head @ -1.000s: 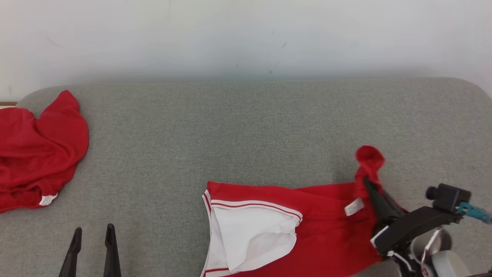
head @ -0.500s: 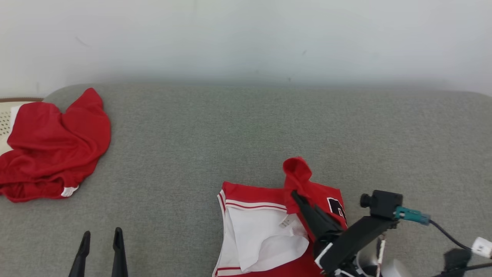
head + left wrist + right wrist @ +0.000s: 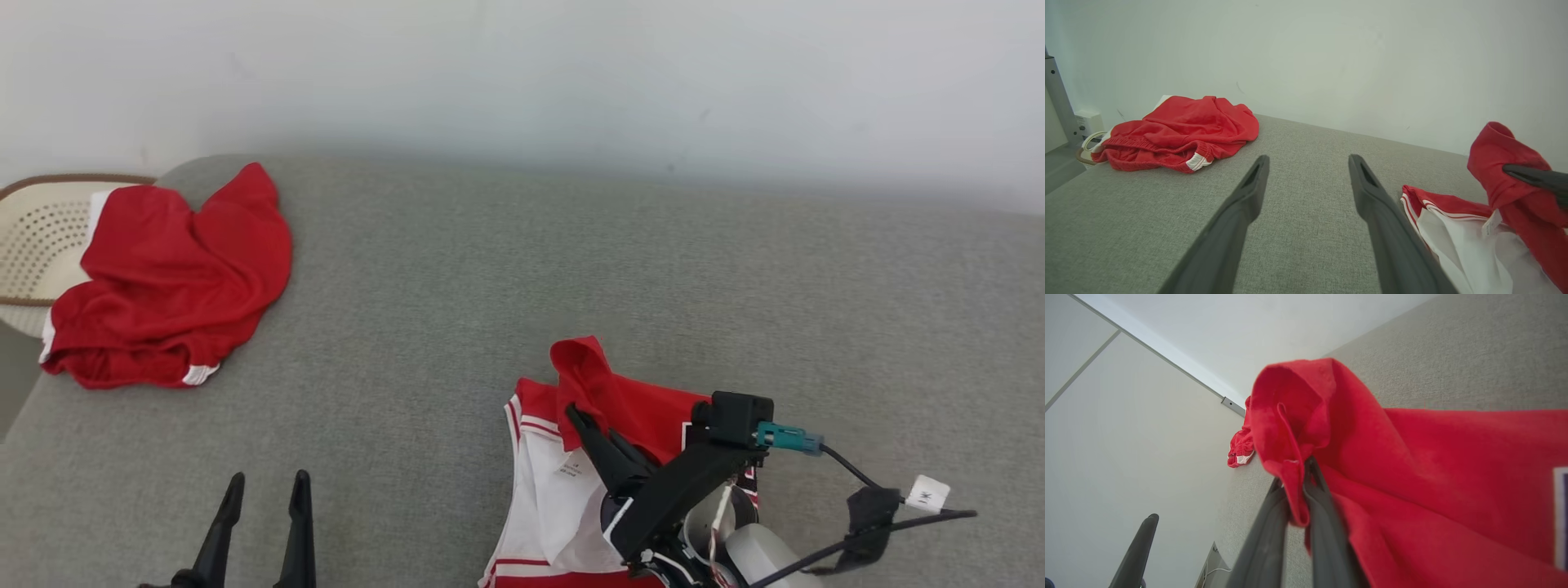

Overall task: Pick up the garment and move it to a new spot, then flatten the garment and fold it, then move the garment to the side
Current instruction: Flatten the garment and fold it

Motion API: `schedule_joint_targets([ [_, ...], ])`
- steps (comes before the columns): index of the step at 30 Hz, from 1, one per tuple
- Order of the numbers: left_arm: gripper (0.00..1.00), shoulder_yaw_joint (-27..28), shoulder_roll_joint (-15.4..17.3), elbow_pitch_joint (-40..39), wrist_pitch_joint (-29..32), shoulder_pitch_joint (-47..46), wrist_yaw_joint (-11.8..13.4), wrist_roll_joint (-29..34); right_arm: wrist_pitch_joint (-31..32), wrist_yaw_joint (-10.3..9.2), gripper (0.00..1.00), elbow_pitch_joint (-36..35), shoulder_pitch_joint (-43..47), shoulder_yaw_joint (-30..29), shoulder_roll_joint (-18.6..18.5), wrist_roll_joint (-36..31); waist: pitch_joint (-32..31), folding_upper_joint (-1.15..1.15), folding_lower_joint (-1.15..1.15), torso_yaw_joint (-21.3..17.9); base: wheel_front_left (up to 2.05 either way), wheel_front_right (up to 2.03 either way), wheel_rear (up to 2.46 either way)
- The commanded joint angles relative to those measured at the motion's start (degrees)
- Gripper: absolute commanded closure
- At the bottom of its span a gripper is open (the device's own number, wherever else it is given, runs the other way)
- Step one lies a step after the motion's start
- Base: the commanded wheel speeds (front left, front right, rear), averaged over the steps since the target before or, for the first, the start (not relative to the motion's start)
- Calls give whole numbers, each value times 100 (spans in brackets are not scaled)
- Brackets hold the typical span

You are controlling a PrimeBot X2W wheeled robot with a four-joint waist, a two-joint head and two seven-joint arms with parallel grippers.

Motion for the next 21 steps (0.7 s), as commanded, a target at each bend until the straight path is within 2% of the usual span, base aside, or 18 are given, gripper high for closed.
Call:
schedule_joint_targets([
  [1, 0, -18, 0, 33, -24, -53, 0, -18, -73, 3, 100, 134, -103, 45, 23, 34, 59, 0, 0, 134, 0, 0, 0],
  [11, 0, -40, 0, 161, -24, -127, -21, -29, -494, 3, 100, 886, -433, 392, 66, 274, 84, 0, 0, 244, 0, 0, 0],
  [12, 0, -27, -1, 170, -24, -120, -28, -28, -549, 3, 64, 924, -466, 419, 67, 271, 81, 0, 0, 233, 0, 0, 0],
  [13, 0, -11, -1, 178, -24, -114, -33, -28, -599, 3, 13, 941, -495, 457, 69, 286, 77, 0, 0, 220, 0, 0, 0],
  [14, 0, 2, -1, 187, -24, -109, -38, -29, -634, 3, 0, 960, -509, 485, 70, 336, 74, 0, 0, 207, 0, 0, 0],
  [18, 0, 19, -1, 196, -24, -97, -45, -39, -788, 3, 0, 639, -624, 648, 60, 501, 69, 0, 0, 147, 0, 0, 0],
  [21, 0, 34, -1, 186, -24, -90, -43, -43, -939, 3, 0, 284, -679, 646, -124, 611, 69, 0, 0, 101, 0, 0, 0],
])
